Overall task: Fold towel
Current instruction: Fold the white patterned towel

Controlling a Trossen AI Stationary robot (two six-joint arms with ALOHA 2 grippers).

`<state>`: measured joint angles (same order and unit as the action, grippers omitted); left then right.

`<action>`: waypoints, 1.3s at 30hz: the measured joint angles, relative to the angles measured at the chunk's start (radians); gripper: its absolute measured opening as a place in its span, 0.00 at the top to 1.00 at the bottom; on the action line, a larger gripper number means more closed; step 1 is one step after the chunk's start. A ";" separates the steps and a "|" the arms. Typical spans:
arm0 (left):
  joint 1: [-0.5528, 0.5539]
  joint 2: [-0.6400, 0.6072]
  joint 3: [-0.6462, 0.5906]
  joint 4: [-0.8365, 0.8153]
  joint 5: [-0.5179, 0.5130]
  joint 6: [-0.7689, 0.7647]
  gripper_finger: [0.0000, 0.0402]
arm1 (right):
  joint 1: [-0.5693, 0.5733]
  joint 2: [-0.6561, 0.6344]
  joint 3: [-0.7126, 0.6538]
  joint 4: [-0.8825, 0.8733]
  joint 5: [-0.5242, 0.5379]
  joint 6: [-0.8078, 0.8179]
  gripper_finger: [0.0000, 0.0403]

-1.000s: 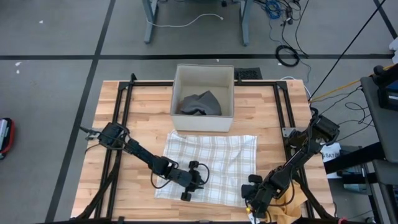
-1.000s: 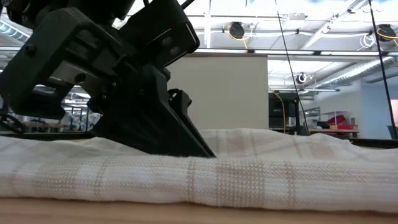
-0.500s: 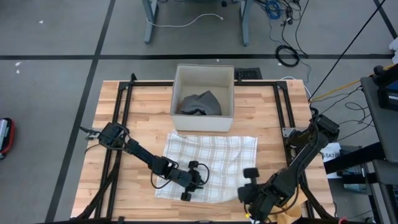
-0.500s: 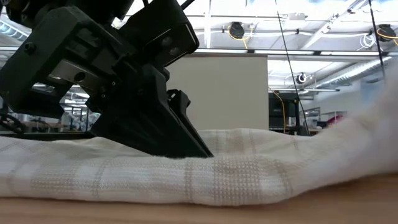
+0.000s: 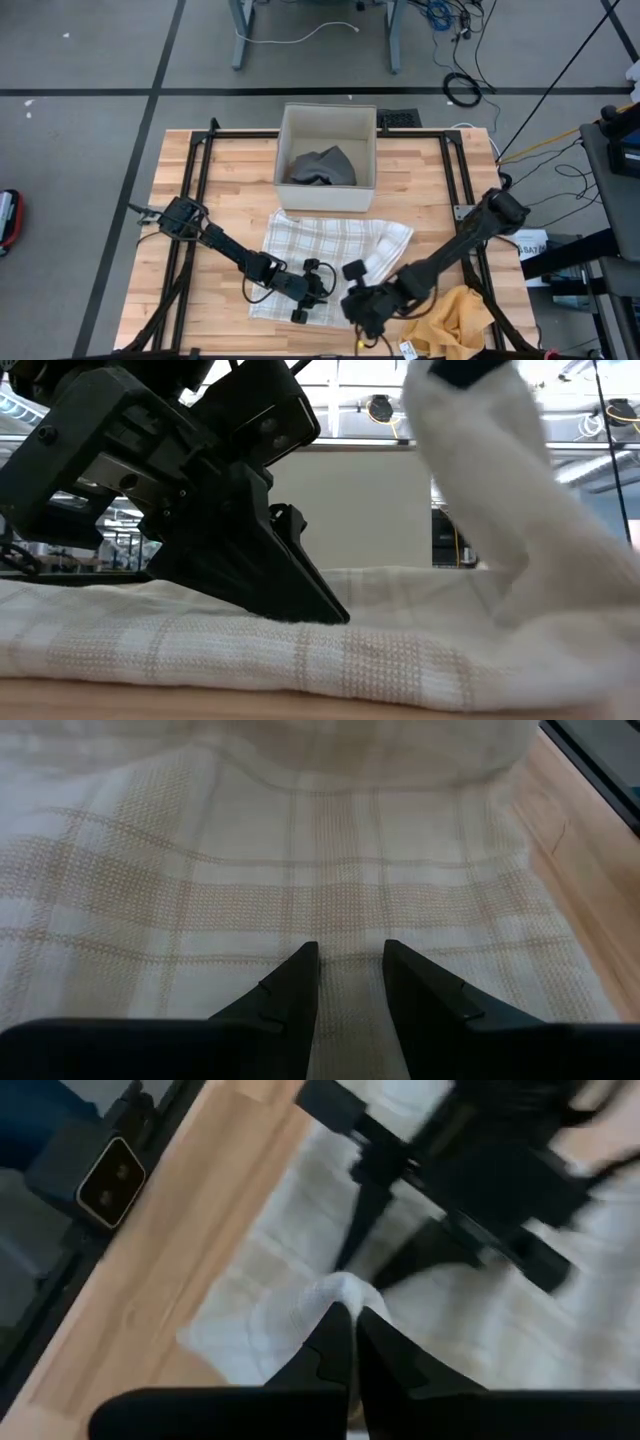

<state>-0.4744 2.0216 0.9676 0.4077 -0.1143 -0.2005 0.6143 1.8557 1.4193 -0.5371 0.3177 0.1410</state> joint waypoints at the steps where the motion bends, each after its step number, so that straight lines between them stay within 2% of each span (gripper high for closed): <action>1: 0.000 0.000 0.000 0.000 0.000 0.000 0.69 | -0.008 0.017 0.000 0.024 -0.016 -0.016 1.00; 12: 0.000 0.000 0.000 0.002 0.000 0.020 0.69 | -0.045 0.167 0.001 0.263 -0.084 -0.122 1.00; 19: 0.000 -0.003 0.000 -0.003 0.001 0.026 0.69 | -0.051 0.226 0.001 0.304 -0.110 -0.131 1.00; 33: 0.000 -0.060 0.035 -0.194 0.004 0.082 0.69 | -0.030 0.233 0.027 0.357 -0.116 -0.203 1.00; 39: 0.013 -0.058 0.035 -0.210 -0.008 0.072 0.69 | -0.031 0.239 0.029 0.442 -0.119 -0.257 1.00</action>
<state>-0.4617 1.9640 1.0031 0.1974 -0.1226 -0.1288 0.5835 2.0944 1.4483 -0.0949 0.1992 -0.1163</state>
